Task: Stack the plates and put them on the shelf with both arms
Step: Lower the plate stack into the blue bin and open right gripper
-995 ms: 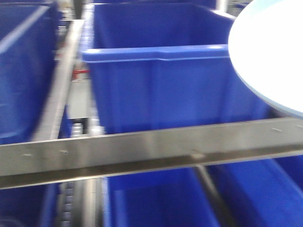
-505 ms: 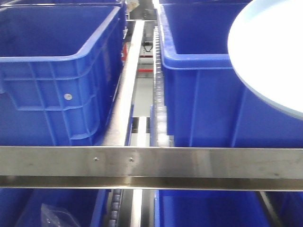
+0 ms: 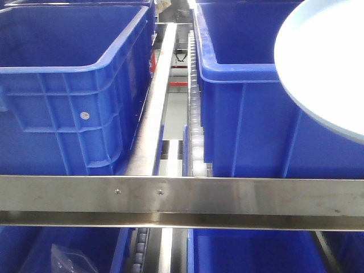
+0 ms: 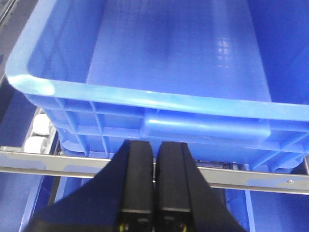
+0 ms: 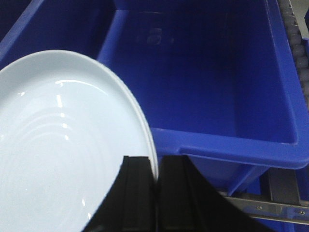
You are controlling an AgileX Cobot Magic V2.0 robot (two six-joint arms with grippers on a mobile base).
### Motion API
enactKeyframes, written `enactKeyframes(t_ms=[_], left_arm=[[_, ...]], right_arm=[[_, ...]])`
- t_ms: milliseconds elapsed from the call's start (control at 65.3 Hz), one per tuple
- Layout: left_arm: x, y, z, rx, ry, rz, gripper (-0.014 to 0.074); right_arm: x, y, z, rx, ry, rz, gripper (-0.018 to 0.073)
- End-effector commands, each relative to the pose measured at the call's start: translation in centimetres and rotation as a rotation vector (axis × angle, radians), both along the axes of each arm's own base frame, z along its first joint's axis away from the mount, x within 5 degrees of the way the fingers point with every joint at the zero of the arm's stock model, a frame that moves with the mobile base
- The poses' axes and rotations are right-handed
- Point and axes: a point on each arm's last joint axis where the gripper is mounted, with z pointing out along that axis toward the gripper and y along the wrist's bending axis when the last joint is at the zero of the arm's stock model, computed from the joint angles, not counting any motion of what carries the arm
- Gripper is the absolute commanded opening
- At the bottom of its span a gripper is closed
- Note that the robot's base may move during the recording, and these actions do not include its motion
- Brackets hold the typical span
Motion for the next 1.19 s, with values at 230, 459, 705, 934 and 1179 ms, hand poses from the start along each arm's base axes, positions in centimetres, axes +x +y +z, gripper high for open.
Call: enactKeyframes(t_ms=[230, 459, 705, 934, 1179], left_arm=[[0.3, -0.2, 1.6, -0.016, -0.104, -0.011, 0.0085], [0.3, -0.2, 1.6, -0.016, -0.104, -0.011, 0.0085], [0.3, -0.2, 1.6, -0.016, -0.104, -0.011, 0.0085], [0.3, -0.2, 1.6, -0.016, -0.104, -0.011, 0.0085], [0.3, -0.2, 1.6, -0.016, -0.104, -0.011, 0.0085]], right_arm=[[0.2, 0.1, 1.9, 0.007, -0.125, 0.008, 0.0057], [0.2, 0.1, 1.9, 0.007, -0.125, 0.008, 0.0057], [0.2, 0.1, 1.9, 0.007, -0.125, 0.008, 0.0057], [0.2, 0.1, 1.9, 0.008, -0.133, 0.009, 0.0057], [1.4, 0.5, 3.9, 0.042, -0.291, 0.038, 0.0057]])
